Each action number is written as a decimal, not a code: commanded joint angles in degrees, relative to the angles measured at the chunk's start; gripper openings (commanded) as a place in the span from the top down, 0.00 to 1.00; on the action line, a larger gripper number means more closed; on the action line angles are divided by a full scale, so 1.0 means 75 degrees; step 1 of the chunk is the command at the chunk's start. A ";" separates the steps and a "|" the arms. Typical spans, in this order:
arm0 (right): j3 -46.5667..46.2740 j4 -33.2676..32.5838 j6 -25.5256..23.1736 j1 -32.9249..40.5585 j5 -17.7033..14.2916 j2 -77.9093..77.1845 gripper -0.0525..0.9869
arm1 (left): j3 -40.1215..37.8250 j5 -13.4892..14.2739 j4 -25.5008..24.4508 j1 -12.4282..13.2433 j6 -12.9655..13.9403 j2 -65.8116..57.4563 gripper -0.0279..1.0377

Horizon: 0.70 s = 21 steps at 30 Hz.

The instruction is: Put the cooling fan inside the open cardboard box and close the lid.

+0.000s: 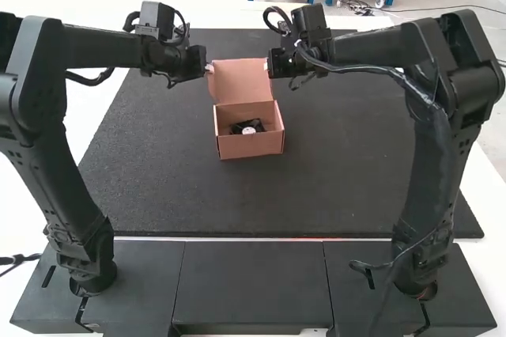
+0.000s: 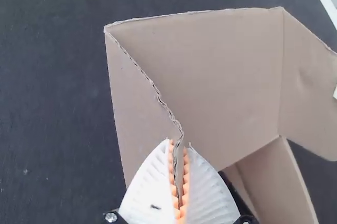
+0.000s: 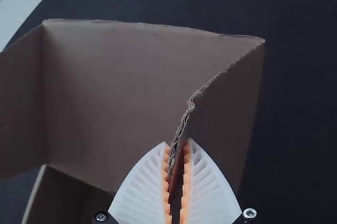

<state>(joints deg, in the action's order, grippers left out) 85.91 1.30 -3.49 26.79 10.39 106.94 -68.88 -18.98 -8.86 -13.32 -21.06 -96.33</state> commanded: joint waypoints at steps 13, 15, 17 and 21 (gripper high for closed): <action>-0.0908 -0.0162 0.0008 0.0143 0.0571 -0.0547 0.88 | 0.1204 0.0105 -0.0377 -0.1153 -0.0005 0.0891 0.95; -0.1013 -0.0162 0.0031 0.0143 0.0583 -0.0617 0.88 | 0.1321 0.0117 -0.0389 -0.1247 -0.0005 0.0974 0.95; -0.1177 -0.0162 0.0043 0.0143 0.0595 -0.0723 0.88 | 0.1438 0.0117 -0.0389 -0.1294 -0.0005 0.1056 0.95; -0.1552 -0.0127 0.0043 0.0132 0.0665 -0.0981 0.88 | 0.1626 0.0117 -0.0412 -0.1306 -0.0005 0.1255 0.95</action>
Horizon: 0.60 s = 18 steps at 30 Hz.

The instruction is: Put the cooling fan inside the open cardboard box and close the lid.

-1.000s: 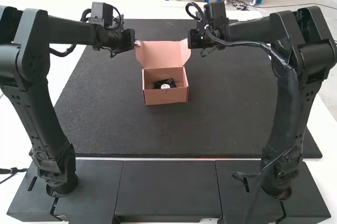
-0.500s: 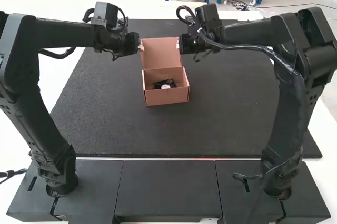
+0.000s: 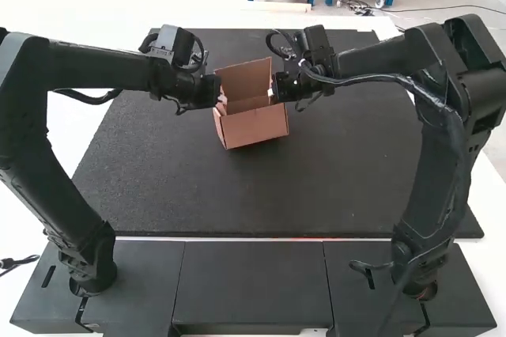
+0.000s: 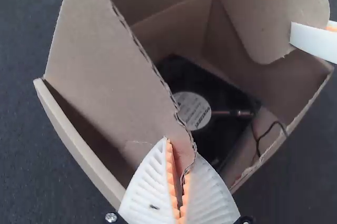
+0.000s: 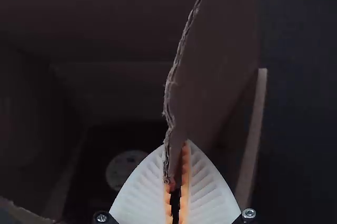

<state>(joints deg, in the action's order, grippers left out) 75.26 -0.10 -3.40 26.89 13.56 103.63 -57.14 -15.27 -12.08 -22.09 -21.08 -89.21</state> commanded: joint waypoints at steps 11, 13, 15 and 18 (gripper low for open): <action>-0.0848 0.0107 0.0008 0.0094 0.0360 -0.1068 0.88 | 0.0436 -0.0378 0.0052 -0.0137 0.0010 0.0738 0.95; -0.0883 0.0107 0.0008 0.0094 0.0360 -0.1103 0.88 | 0.0494 -0.0378 0.0052 -0.0149 0.0022 0.0785 0.95; -0.0953 0.0119 0.0008 0.0094 0.0360 -0.1115 0.88 | 0.0565 -0.0378 0.0052 -0.0172 0.0022 0.0832 0.95; -0.1059 0.0107 0.0031 0.0094 0.0383 -0.1115 0.88 | 0.0694 -0.0378 0.0075 -0.0243 0.0033 0.0926 0.95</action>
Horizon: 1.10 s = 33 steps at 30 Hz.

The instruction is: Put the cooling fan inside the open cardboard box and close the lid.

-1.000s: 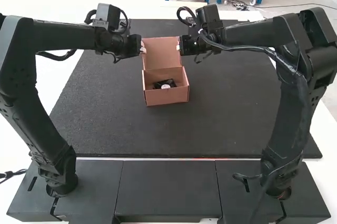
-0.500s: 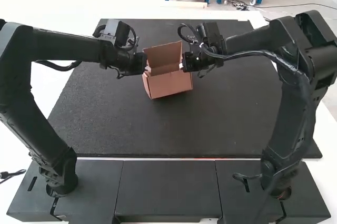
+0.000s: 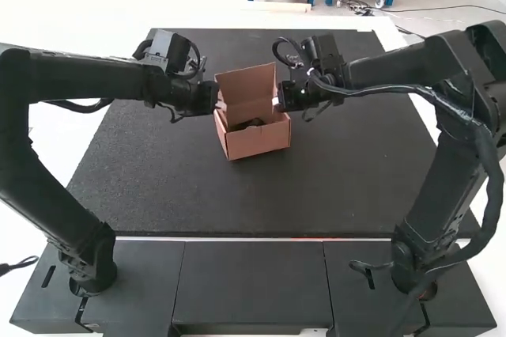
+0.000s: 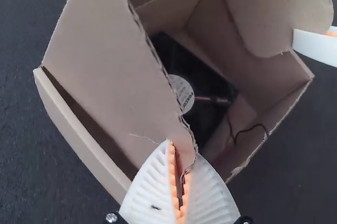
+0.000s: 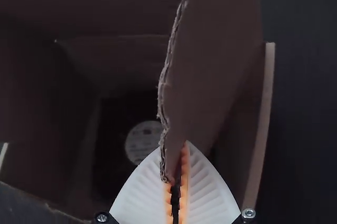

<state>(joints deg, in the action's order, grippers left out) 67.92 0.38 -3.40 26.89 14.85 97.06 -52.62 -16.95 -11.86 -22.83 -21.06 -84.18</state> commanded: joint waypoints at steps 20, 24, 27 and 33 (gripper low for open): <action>-0.1486 0.0547 0.0090 0.0164 0.0223 -0.0847 0.87 | 0.1075 -0.0142 0.0421 -0.0554 0.0019 0.0970 0.95; -0.1779 0.0734 0.0078 0.0164 0.0211 -0.0929 0.87 | 0.1309 -0.0142 0.0491 -0.0577 0.0007 0.1088 0.95; -0.1966 0.0793 0.0090 0.0164 0.0211 -0.0964 0.87 | 0.1485 -0.0142 0.0608 -0.0671 -0.0016 0.1181 0.95; -0.2212 0.0969 0.0090 0.0164 0.0199 -0.1046 0.85 | 0.1836 -0.0142 0.0854 -0.0729 -0.0192 0.1298 0.87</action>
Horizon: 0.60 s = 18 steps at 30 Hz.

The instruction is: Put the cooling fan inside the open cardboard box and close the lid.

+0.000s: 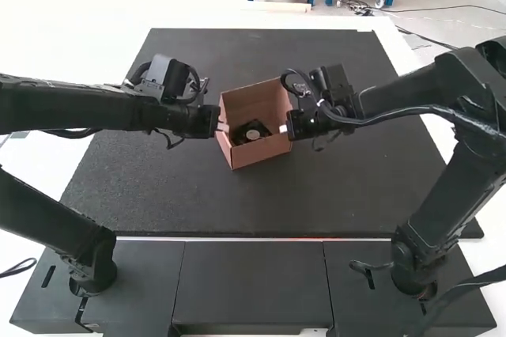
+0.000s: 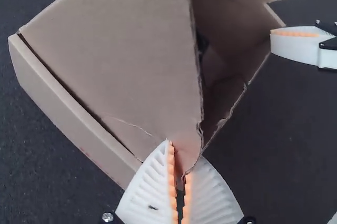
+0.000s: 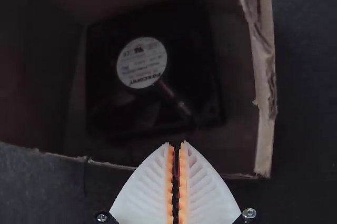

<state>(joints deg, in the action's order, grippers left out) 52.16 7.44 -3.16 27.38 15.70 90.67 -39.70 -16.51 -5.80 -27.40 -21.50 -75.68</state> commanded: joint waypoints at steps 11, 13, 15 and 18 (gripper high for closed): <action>-0.0170 0.0062 -0.0095 0.0053 0.0098 -0.0465 0.42 | -0.0144 -0.0201 0.0141 -0.0120 -0.0298 0.0317 0.19; -0.0170 0.0086 -0.0141 0.0053 0.0098 -0.0523 0.32 | -0.0237 -0.0201 0.0024 -0.0120 -0.0286 0.0329 0.17; -0.0170 0.0086 -0.0165 0.0053 0.0098 -0.0559 0.20 | -0.0355 -0.0212 -0.0082 -0.0097 -0.0286 0.0411 0.13; -0.0181 0.0074 -0.0130 0.0100 0.0051 -0.0664 0.08 | -0.0612 -0.0224 -0.0422 -0.0097 -0.0274 0.0622 0.12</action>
<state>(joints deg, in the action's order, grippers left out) 51.24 7.75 -3.86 27.53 16.10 87.48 -40.82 -17.58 -8.32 -27.88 -23.49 -73.89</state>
